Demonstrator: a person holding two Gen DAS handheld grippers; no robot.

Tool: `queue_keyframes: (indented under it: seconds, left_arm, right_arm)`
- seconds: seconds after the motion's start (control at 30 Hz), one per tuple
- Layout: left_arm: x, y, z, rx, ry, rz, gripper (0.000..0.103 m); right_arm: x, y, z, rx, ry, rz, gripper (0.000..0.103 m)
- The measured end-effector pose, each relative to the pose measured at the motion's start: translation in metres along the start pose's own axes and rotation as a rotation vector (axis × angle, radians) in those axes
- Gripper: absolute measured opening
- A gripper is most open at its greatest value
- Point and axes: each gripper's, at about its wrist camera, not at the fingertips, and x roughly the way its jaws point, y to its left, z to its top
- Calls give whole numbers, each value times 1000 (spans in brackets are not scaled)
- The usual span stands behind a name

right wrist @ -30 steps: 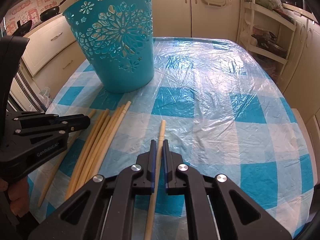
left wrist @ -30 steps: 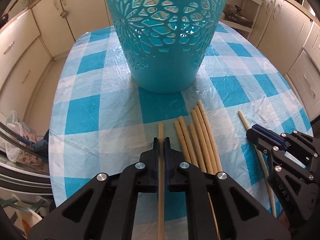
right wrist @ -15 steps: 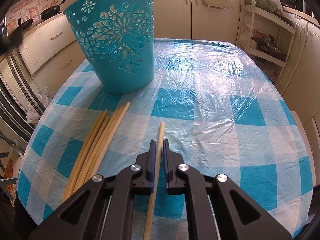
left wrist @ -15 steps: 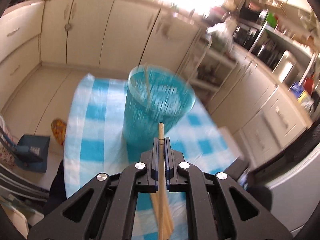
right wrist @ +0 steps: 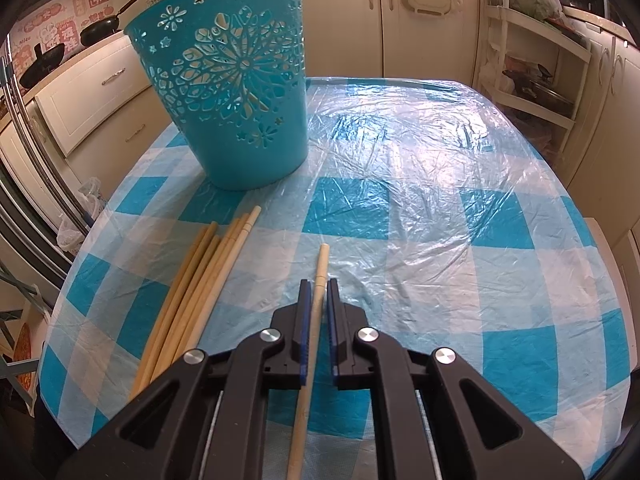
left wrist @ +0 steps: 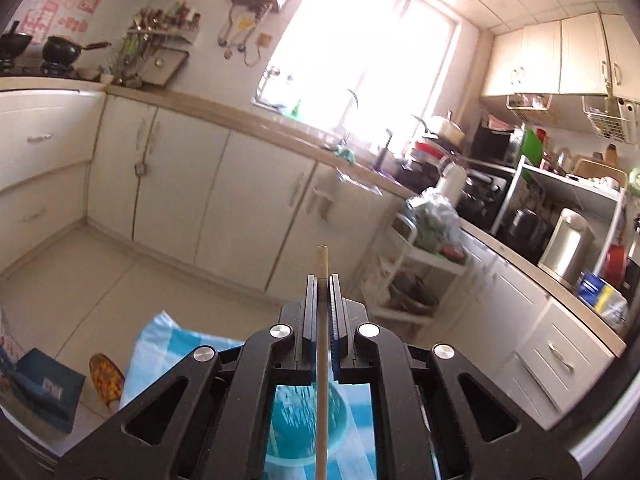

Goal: Organize utensils
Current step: 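Carry the chopstick into the teal basket and open the left tool, then close the right tool on its chopstick while the left tool withdraws to the table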

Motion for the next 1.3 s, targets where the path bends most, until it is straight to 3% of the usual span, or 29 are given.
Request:
queue_keyframes:
  seconds: [0.17, 0.33, 0.57, 0.8, 0.87, 0.93, 1.0, 1.3]
  left_arm:
    - [38, 2, -1, 28, -95, 110, 5]
    - [62, 13, -11, 21, -107, 166, 5]
    - [75, 20, -39, 42, -59, 197, 5]
    - [80, 17, -70, 133, 31, 249, 6]
    - [79, 16, -78, 153, 60, 263, 14]
    - [71, 17, -86, 171, 70, 299, 43]
    - [62, 18, -90, 184, 64, 326, 56]
    - [20, 20, -100, 246, 74, 374, 76]
  right_arm:
    - [0, 3, 0, -15, -1, 1, 14]
    - [1, 8, -1, -38, -2, -5, 18]
    - [1, 8, -1, -38, -2, -4, 19]
    - [1, 8, -2, -37, -2, -4, 19]
    - [1, 8, -2, -37, -2, -4, 19]
    - [1, 8, -2, -38, -3, -4, 19]
    - [1, 7, -2, -38, -2, -4, 19]
    - [1, 7, -2, -40, -4, -7, 19]
